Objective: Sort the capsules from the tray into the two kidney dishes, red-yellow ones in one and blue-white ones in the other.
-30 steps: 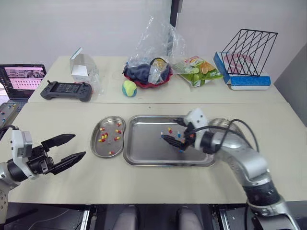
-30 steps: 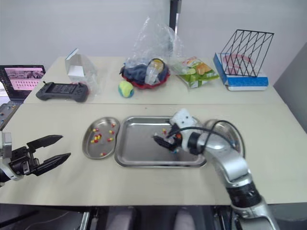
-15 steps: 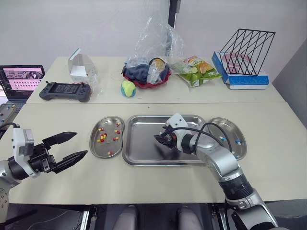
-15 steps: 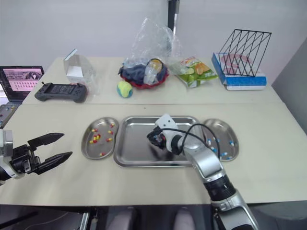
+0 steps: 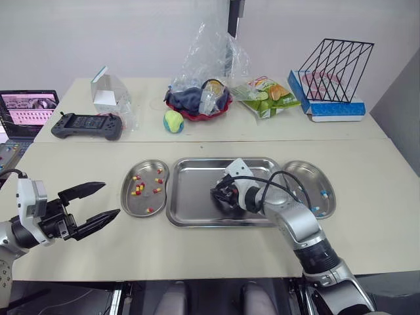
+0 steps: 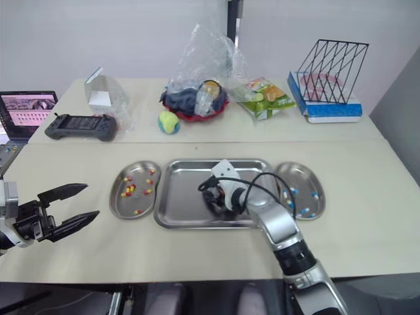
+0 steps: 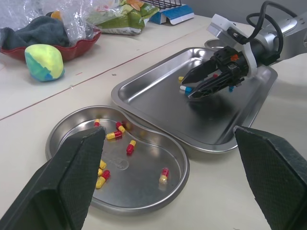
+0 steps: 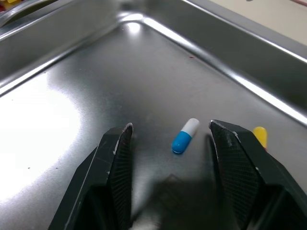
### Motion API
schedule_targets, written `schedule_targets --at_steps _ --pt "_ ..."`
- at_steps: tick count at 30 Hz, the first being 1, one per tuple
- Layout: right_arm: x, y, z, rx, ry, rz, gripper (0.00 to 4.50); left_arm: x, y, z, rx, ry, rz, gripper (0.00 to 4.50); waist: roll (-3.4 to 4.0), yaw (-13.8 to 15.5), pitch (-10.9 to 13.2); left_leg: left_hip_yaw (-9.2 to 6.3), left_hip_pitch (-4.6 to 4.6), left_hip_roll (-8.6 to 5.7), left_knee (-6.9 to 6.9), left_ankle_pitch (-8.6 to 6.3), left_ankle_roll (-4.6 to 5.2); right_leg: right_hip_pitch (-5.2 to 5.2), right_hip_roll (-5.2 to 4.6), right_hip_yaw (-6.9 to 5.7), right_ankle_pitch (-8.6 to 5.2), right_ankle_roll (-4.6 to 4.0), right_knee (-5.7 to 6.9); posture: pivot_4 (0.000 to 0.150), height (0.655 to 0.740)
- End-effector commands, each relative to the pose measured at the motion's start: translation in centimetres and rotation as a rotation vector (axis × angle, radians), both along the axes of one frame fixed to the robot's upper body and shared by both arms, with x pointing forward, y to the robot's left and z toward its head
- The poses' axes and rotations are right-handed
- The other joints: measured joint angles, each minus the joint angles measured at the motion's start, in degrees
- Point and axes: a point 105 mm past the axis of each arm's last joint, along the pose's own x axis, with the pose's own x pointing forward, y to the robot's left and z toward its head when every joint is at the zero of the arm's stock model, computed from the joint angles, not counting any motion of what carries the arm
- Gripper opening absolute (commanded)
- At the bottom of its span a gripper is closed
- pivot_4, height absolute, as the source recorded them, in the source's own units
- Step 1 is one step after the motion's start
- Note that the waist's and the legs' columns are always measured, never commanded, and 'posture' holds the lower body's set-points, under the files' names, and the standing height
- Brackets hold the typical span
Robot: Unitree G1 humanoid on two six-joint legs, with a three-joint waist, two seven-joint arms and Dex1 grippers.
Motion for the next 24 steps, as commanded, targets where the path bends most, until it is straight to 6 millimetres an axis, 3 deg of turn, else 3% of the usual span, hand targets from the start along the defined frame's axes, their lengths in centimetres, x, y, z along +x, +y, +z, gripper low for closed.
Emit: schedule_targets --at_steps 1,6,15,22,24 --pt "0.2 0.0 0.6 -0.001 -0.015 0.003 2.70 0.0 0.2 0.4 0.018 -0.026 0.001 4.50 0.00 -0.06 0.00 0.00 0.00 0.00 0.00 0.00 0.00 0.00 0.00 0.00 0.00 0.00 0.00 0.150 0.7346" --pt "0.4 0.1 0.2 -0.003 0.007 -0.006 2.70 0.0 0.5 0.0 0.034 -0.024 0.008 4.50 0.00 -0.43 0.00 -0.01 0.01 0.15 0.00 0.00 0.00 0.00 0.18 0.02 0.02 -0.04 -0.01 0.150 0.7346" --pt "0.6 0.9 0.4 0.021 0.024 -0.002 0.02 0.0 0.6 -0.4 0.037 -0.019 0.014 4.50 0.00 -0.58 0.00 0.00 0.02 0.42 -0.03 -0.02 -0.02 -0.07 0.44 0.04 0.10 -0.21 -0.03 0.150 0.7346" --pt "0.3 1.4 1.6 0.068 0.011 0.023 0.02 0.1 0.6 -0.5 0.037 -0.013 0.009 4.50 0.00 -0.60 0.00 0.01 0.02 0.45 -0.05 -0.02 -0.02 -0.10 0.45 0.04 0.09 -0.24 -0.02 0.150 0.7346" --pt "-0.9 2.6 4.4 0.158 -0.061 0.141 0.02 0.1 0.4 -0.5 0.024 -0.010 -0.004 4.50 0.01 -0.59 0.01 0.01 0.00 0.45 -0.05 -0.02 -0.02 -0.14 0.46 0.05 0.09 -0.24 -0.01 0.150 0.7346"
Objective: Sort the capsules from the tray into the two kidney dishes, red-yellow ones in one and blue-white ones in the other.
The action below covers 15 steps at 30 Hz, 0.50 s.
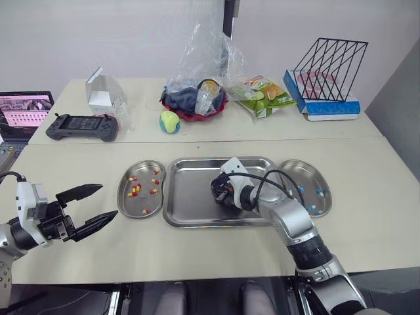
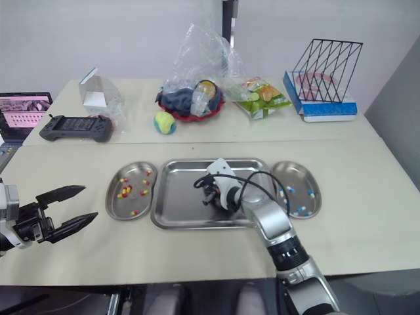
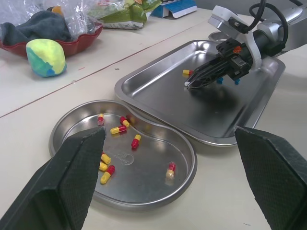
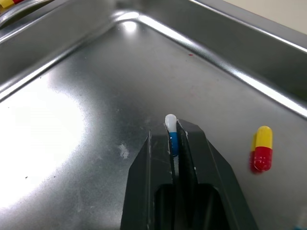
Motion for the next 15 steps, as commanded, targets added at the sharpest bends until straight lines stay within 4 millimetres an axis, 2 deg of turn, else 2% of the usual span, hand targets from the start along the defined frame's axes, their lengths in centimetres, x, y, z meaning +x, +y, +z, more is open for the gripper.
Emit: schedule_targets --at_steps 1,3,5,8,13,15 --pt "-1.4 1.3 6.2 0.189 -0.154 0.150 0.02 0.0 -0.4 0.4 -0.024 0.007 -0.044 4.50 0.01 0.02 0.01 0.00 -0.04 0.00 0.00 0.00 0.00 -0.05 0.00 0.01 0.00 0.00 0.00 0.150 0.7346" --pt "-1.6 0.0 8.5 0.264 -0.196 0.151 0.02 0.2 -0.7 0.4 -0.055 0.027 -0.064 4.50 0.01 0.06 0.01 0.01 -0.21 0.00 0.01 0.00 0.00 -0.26 0.00 0.04 0.00 -0.01 0.10 0.150 0.7346" --pt "-1.4 -3.0 9.2 0.258 -0.199 0.120 0.02 0.6 -0.8 0.5 -0.045 0.019 -0.070 4.50 0.01 0.25 0.01 0.00 -0.20 0.01 0.02 0.00 0.00 -0.25 0.00 0.03 0.01 -0.01 0.21 0.150 0.7346" --pt "-1.1 -7.5 9.1 0.212 -0.191 0.050 0.02 1.0 -1.3 0.6 -0.010 -0.022 -0.085 4.50 -0.01 0.94 0.00 0.00 -0.17 0.00 0.03 0.00 0.00 -0.10 -0.01 -0.03 0.01 -0.01 0.12 0.150 0.7346" --pt "-0.6 -16.7 8.8 0.105 -0.196 -0.169 0.02 1.2 -2.5 1.0 -0.012 -0.022 -0.134 4.50 0.01 1.19 0.01 0.10 -0.18 0.01 0.01 0.00 0.01 -0.13 0.01 0.02 0.00 -0.05 -0.05 0.150 0.7346" --pt "-0.8 -18.6 8.4 0.071 -0.180 -0.208 0.02 1.4 -2.7 1.1 -0.005 -0.024 -0.142 4.50 0.01 1.20 0.01 0.12 -0.17 0.01 0.01 0.00 0.01 -0.13 0.01 0.04 0.00 -0.05 -0.06 0.150 0.7346"
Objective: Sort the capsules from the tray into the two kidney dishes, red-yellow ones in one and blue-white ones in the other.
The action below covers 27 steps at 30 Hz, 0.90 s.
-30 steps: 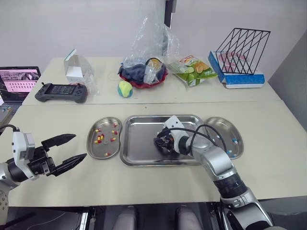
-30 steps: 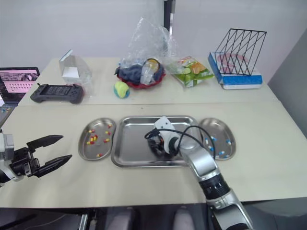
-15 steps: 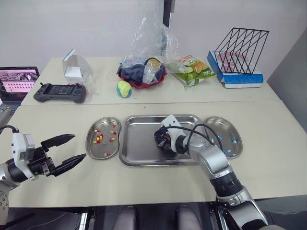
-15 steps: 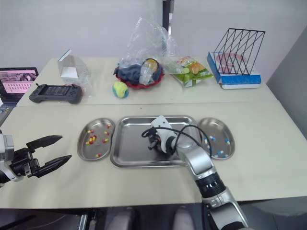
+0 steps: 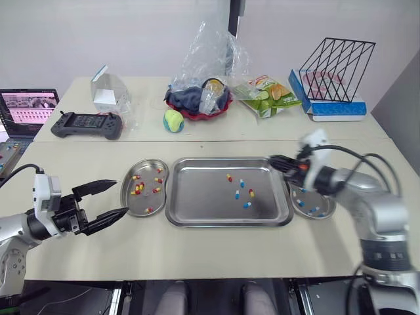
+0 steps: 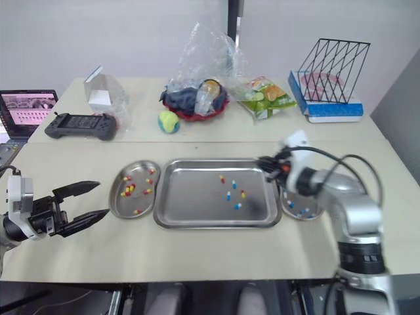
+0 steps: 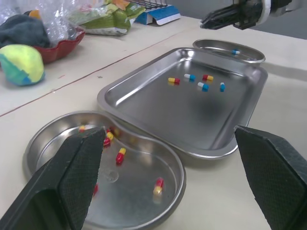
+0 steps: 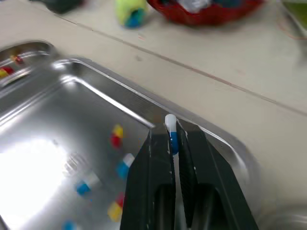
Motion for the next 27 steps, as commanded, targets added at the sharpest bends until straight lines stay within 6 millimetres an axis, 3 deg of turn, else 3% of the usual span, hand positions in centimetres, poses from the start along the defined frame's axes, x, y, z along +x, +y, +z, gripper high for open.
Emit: schedule_targets --at_steps 1,6,12,18,27 --pt "-0.2 -3.7 0.6 -0.066 -0.035 -0.080 0.02 0.4 -0.7 0.9 0.022 -0.012 -0.031 4.50 0.00 0.00 0.00 0.00 0.00 0.00 0.00 0.00 0.00 0.00 0.00 0.00 0.00 0.00 -0.01 0.150 0.7346" --pt "0.3 -6.0 -1.5 -0.137 0.013 -0.160 0.02 0.5 -1.4 0.9 0.012 0.035 -0.067 4.50 0.01 -0.62 0.00 0.02 0.04 0.03 0.01 0.00 0.01 0.03 0.03 0.01 0.00 0.00 0.02 0.150 0.7346" --pt "1.2 -6.0 -3.0 -0.145 0.036 -0.186 0.02 0.5 -1.3 0.6 0.023 0.061 -0.065 4.50 0.02 -1.16 0.01 0.02 0.01 0.03 0.00 0.00 0.01 -0.01 0.02 0.03 -0.01 -0.02 0.02 0.150 0.7346" --pt "1.3 -5.9 -2.8 -0.130 0.028 -0.180 0.02 0.3 -1.1 0.5 0.012 0.077 -0.064 4.50 0.03 -0.92 0.01 0.02 0.00 0.03 0.01 0.00 0.01 0.02 0.01 0.03 -0.01 -0.02 -0.01 0.150 0.7346" --pt "0.1 -6.4 0.8 -0.089 -0.061 -0.091 3.17 1.0 -0.8 0.4 0.014 0.038 -0.038 4.50 0.03 -0.81 0.01 0.02 0.00 0.03 0.01 0.00 0.01 0.05 0.01 0.01 -0.01 -0.02 -0.02 0.150 0.7346"
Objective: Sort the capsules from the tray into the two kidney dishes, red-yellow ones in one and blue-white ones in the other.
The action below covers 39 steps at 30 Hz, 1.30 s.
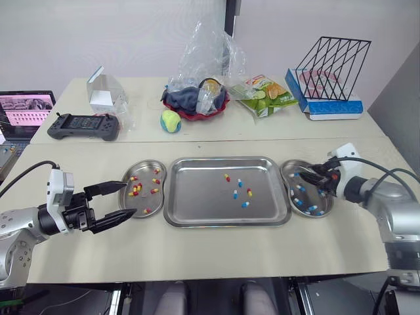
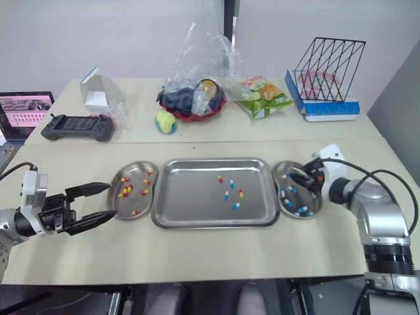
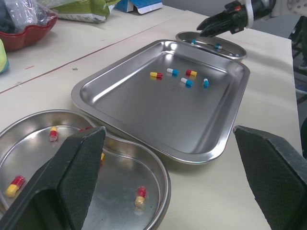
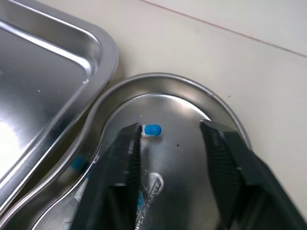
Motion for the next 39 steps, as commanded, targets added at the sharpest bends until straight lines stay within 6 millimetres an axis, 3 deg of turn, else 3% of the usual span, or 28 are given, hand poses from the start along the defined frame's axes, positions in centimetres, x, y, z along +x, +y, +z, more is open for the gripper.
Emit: schedule_targets --at_steps 1,4,7,14,17,19,27,39 --pt "-0.8 0.1 3.8 0.047 -0.121 0.071 3.53 0.4 0.3 0.7 0.011 -0.048 0.012 4.50 0.00 -0.03 0.00 0.00 0.00 0.00 0.00 0.00 0.00 0.00 0.00 0.00 0.00 0.00 0.00 0.150 0.7346" --pt "-1.9 -1.3 5.3 0.068 -0.189 0.091 4.47 0.9 1.4 0.8 0.010 -0.059 0.058 4.50 0.00 0.10 0.00 0.00 0.02 0.00 0.00 0.00 0.00 0.03 0.00 -0.01 0.00 0.00 -0.01 0.150 0.7346" --pt "-2.8 -2.8 6.3 0.124 -0.243 0.072 4.47 1.3 2.7 0.9 -0.002 -0.067 0.116 4.50 0.00 0.20 0.00 0.00 0.03 0.00 0.00 0.00 0.01 0.08 0.00 -0.02 0.00 0.00 -0.03 0.150 0.7346" --pt "-3.8 -7.1 5.6 0.081 -0.294 -0.047 4.47 1.8 5.1 0.6 0.007 -0.084 0.219 4.50 0.00 0.22 0.00 0.00 0.12 0.00 0.00 -0.01 0.01 0.21 -0.01 -0.05 0.00 0.00 -0.04 0.150 0.7346" --pt "-5.3 -12.2 3.4 0.060 -0.322 -0.243 4.47 1.9 7.6 -0.2 0.022 -0.099 0.342 4.50 0.00 0.31 0.00 0.00 0.17 0.00 0.00 -0.01 0.01 0.26 0.00 -0.06 0.00 0.00 -0.05 0.150 0.7346" --pt "-6.2 -14.3 2.1 0.050 -0.334 -0.345 4.47 1.7 8.8 -1.0 0.028 -0.105 0.406 4.50 0.00 0.54 0.00 0.01 0.23 0.00 -0.02 -0.02 0.02 0.37 -0.01 -0.09 0.00 0.01 -0.13 0.150 0.7346" --pt "-7.1 -15.3 -0.3 0.084 -0.319 -0.393 4.47 1.3 10.0 -1.7 0.013 -0.105 0.468 4.50 0.01 -0.39 0.00 0.06 0.53 0.03 -0.10 -0.04 0.04 0.61 0.00 -0.04 -0.02 -0.02 -0.13 0.150 0.7346" --pt "-6.4 -14.6 0.1 0.102 -0.329 -0.368 4.47 1.5 9.7 -1.2 0.009 -0.116 0.472 4.50 0.01 -0.29 0.00 0.06 0.56 0.03 -0.19 -0.04 0.04 0.61 -0.01 -0.03 -0.02 -0.02 -0.16 0.150 0.7346"
